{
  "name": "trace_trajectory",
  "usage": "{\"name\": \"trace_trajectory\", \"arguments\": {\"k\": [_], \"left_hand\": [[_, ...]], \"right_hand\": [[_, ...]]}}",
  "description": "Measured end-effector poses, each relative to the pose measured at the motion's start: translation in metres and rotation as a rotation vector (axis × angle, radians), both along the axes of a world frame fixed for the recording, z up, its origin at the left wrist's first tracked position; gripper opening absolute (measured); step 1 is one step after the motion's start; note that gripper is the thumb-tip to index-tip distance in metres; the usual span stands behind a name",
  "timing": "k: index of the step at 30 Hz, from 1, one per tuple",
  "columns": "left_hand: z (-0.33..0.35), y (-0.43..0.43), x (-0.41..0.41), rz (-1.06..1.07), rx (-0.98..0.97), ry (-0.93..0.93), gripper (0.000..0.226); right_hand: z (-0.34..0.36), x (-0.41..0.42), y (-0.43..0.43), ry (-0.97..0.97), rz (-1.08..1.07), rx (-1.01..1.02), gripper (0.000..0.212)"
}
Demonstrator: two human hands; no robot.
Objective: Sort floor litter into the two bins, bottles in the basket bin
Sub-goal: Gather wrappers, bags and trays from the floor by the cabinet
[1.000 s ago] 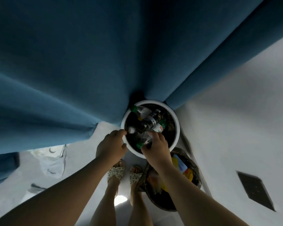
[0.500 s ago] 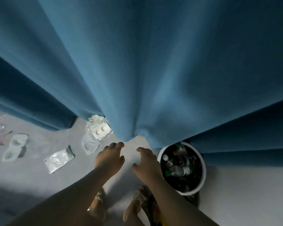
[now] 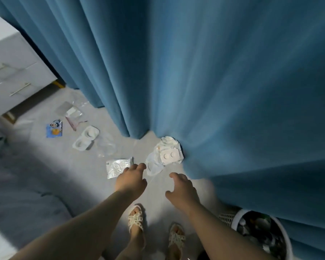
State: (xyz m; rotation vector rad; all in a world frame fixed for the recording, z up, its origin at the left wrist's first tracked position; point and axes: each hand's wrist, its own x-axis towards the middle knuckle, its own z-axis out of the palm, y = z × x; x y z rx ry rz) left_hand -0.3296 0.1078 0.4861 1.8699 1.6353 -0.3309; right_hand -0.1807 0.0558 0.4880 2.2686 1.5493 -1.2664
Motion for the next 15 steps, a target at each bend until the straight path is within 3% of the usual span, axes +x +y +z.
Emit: {"name": "trace_trajectory", "arguments": {"k": [8,15], "left_hand": [[0.011,0.032,-0.064,0.14,0.011,-0.052,0.049],[-0.026,0.046,-0.089,0.187,-0.025,-0.053,0.05]], "right_hand": [[0.01,-0.049,0.056,-0.046,0.109,0.019,0.053],[-0.03,-0.074,0.086,-0.056,0.193,-0.039,0.052]]}}
